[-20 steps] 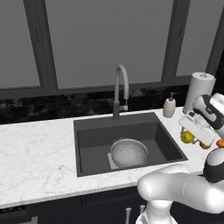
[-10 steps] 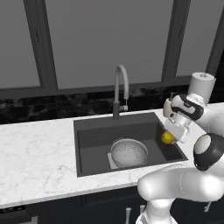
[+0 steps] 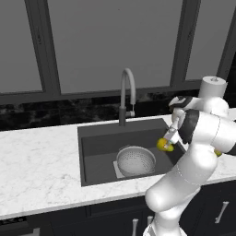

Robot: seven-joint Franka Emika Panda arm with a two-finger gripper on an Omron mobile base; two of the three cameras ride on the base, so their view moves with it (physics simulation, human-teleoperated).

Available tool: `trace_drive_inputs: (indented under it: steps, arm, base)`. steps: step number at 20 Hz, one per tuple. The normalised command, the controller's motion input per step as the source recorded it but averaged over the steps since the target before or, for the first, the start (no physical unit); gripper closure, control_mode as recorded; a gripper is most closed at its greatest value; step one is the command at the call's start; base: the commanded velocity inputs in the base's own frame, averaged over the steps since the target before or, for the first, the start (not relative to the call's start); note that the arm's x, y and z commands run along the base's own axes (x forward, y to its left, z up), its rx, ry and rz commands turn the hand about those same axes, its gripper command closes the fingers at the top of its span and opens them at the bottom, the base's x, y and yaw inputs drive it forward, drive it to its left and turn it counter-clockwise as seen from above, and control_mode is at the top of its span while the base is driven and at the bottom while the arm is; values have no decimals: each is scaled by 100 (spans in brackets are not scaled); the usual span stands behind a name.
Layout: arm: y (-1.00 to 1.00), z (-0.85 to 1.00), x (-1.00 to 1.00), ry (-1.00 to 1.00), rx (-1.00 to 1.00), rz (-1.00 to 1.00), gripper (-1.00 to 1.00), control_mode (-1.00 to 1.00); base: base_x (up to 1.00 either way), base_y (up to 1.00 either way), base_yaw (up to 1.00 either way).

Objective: Put the colander in the sink, put the pear, tangerine, apple in the colander, and turn on the sink faucet and pour water over the colander.

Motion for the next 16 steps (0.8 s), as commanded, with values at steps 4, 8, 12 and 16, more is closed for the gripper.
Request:
trace_drive_inputs:
  steps: [4, 8, 12, 16]
  arm:
    - [43, -20, 11, 7, 0, -23, 100, -100]
    - [37, -17, 6, 0, -17, -24, 100, -100]
    - [31, -20, 7, -12, -30, -9, 100, -100]
    - [27, -17, 11, -2, -25, 0, 100, -100]
  base:
    - [0, 0, 0]
    - [0, 0, 0]
    - [0, 0, 0]
    - [0, 0, 0]
